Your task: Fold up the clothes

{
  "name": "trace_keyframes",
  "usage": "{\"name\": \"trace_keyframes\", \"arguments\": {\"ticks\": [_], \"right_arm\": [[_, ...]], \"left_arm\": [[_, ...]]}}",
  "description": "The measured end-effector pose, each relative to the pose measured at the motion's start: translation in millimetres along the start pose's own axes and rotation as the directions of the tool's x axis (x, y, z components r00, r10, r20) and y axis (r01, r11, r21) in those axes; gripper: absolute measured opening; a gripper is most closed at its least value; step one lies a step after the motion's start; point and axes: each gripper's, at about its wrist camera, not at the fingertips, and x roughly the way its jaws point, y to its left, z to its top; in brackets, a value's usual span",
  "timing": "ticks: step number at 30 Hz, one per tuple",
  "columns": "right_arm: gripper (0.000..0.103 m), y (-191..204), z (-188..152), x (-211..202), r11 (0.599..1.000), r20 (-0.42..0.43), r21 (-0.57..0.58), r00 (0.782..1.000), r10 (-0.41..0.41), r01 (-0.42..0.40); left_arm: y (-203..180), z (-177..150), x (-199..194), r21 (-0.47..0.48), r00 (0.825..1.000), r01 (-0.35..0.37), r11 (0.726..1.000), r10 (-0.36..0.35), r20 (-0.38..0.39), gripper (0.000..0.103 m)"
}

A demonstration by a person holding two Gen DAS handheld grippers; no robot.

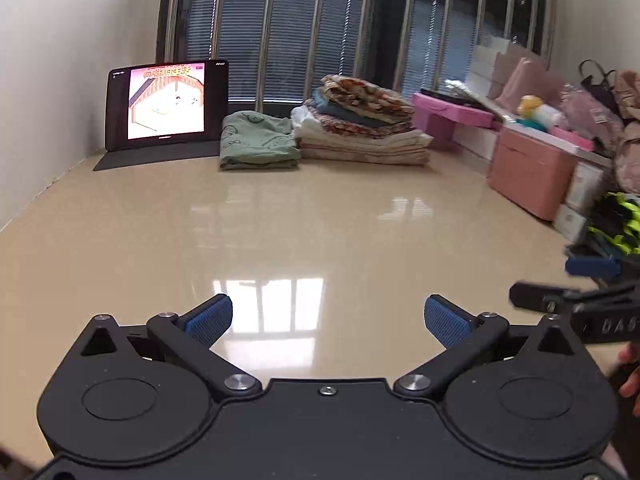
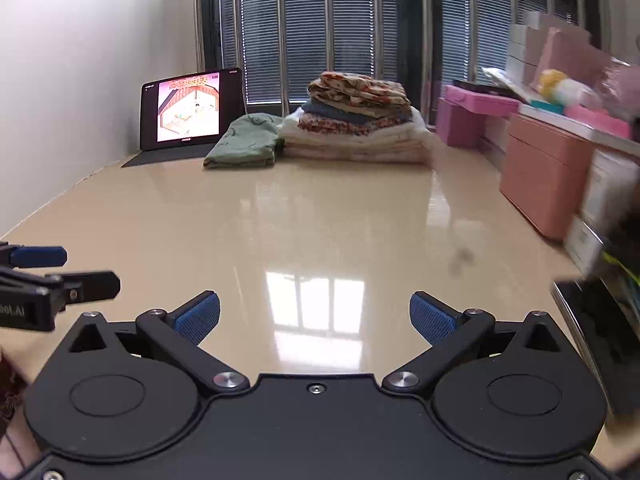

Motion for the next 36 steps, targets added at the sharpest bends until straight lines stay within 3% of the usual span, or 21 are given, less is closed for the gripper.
{"name": "trace_keyframes", "arguments": {"ticks": [4, 10, 15, 19, 30, 36], "right_arm": [[0.102, 0.1, -22.9, -31.6, 1.000, -0.022, 0.029, 1.000, 0.006, -0.005], [0.102, -0.7, -38.3, -69.3, 0.999, -0.024, 0.051, 1.000, -0.014, 0.016], [0.102, -2.0, -45.4, -91.2, 0.996, -0.004, 0.088, 1.000, -0.029, 0.030], [0.102, -0.5, -52.6, -103.5, 0.994, 0.015, 0.109, 0.999, -0.030, 0.028], [0.102, 13.7, -66.5, -128.4, 0.997, 0.028, 0.082, 0.999, -0.018, 0.016], [0.102, 18.2, -68.4, -132.2, 0.997, 0.040, 0.077, 0.999, -0.008, 0.005]], "left_arm": [[-10.5, -10.2, -34.8, -0.023, 0.998, -0.026, 0.999, 0.027, 0.058, 0.103], [-19.2, -12.9, -76.3, -0.037, 0.994, 0.025, 0.999, -0.020, 0.110, 0.103], [-29.7, -18.7, -100.5, -0.031, 0.991, -0.034, 0.999, 0.037, 0.128, 0.103], [-35.0, -28.8, -113.1, -0.048, 0.990, -0.090, 0.995, 0.094, 0.106, 0.103], [-24.9, -56.6, -135.5, -0.124, 0.993, -0.094, 0.988, 0.102, 0.062, 0.103], [-26.4, -63.9, -128.8, -0.109, 0.993, -0.108, 0.988, 0.111, 0.028, 0.103]]}}
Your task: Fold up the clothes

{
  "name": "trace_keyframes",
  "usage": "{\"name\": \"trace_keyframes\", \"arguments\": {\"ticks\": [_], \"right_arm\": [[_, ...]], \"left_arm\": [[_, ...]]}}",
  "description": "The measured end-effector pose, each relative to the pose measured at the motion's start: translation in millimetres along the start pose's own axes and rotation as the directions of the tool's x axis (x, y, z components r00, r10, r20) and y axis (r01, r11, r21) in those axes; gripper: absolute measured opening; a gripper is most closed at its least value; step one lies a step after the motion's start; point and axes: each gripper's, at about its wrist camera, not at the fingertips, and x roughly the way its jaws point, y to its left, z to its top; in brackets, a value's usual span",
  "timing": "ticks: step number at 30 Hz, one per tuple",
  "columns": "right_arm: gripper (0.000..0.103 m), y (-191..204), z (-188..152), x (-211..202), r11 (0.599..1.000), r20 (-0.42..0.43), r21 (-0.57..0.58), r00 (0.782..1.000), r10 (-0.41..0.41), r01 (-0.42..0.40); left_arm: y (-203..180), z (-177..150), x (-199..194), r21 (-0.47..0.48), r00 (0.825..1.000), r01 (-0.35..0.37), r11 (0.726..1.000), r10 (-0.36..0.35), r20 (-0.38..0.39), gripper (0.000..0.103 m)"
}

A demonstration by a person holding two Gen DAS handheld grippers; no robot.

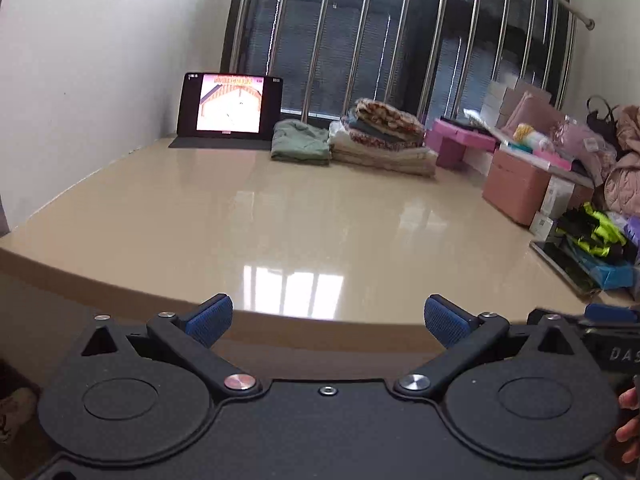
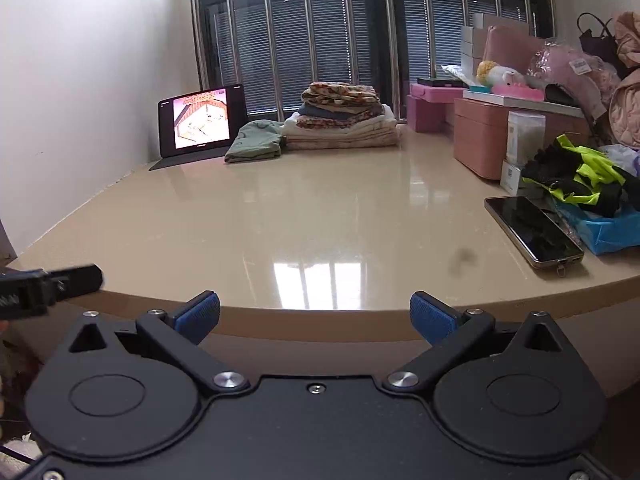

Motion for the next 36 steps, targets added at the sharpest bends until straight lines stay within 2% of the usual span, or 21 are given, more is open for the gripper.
{"name": "trace_keyframes", "arguments": {"ticks": [14, 36], "right_arm": [[0.102, 2.3, -6.8, 11.9, 1.000, -0.050, 0.017, 0.999, 0.018, -0.017], [0.102, 8.6, -7.5, 8.9, 0.999, -0.048, -0.004, 0.998, 0.036, -0.036]], "left_arm": [[-1.7, -5.2, 8.9, 0.023, 1.000, -0.003, 1.000, 0.004, -0.026, 0.103], [-3.4, -5.3, 8.2, 0.026, 0.999, 0.005, 1.000, -0.004, -0.035, 0.103]]}}
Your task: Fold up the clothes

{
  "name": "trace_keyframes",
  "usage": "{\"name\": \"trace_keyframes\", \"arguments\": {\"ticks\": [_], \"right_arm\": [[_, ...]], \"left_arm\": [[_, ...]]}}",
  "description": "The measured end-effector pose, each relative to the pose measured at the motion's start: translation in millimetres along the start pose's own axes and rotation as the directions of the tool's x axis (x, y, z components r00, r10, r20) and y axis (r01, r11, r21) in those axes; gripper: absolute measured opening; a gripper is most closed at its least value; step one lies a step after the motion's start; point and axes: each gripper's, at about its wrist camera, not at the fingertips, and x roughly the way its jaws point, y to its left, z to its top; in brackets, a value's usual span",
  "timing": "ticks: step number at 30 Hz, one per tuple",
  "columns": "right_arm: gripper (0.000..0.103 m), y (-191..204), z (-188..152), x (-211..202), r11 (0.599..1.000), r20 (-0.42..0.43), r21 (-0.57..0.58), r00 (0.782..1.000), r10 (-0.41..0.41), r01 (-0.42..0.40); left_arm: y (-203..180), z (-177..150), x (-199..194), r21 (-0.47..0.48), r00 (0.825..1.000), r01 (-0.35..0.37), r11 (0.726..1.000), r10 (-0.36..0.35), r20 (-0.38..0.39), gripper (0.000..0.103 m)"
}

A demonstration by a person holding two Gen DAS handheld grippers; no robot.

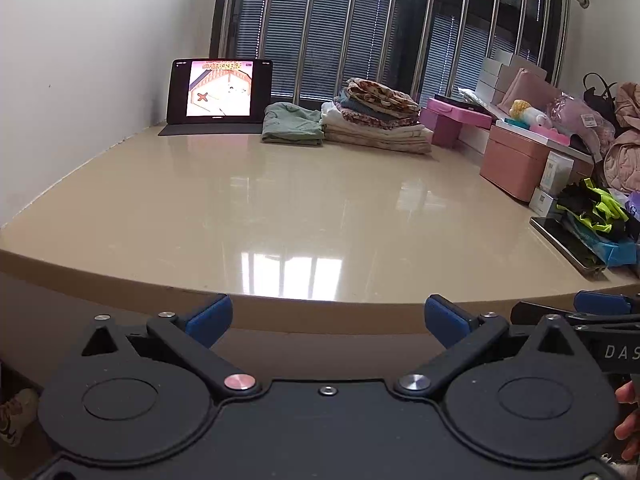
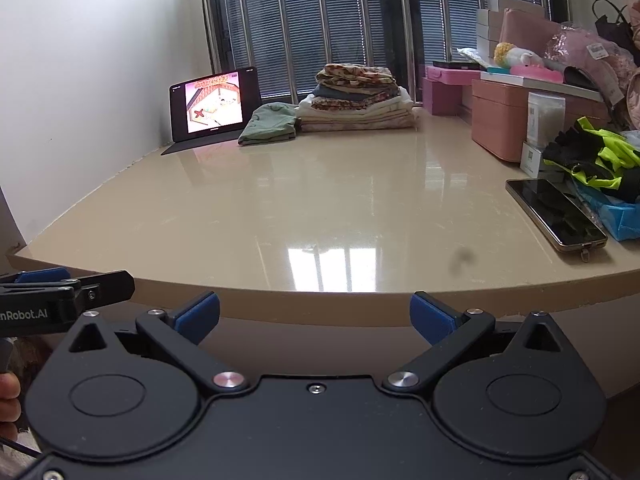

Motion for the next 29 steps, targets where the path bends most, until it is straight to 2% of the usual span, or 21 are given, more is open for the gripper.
{"name": "trace_keyframes", "arguments": {"ticks": [29], "right_arm": [[0.102, 5.2, -0.6, -6.9, 1.000, 0.014, -0.023, 1.000, 0.015, -0.015]], "left_arm": [[2.1, -1.6, -6.9, -0.016, 1.000, 0.011, 1.000, -0.011, 0.016, 0.103]]}}
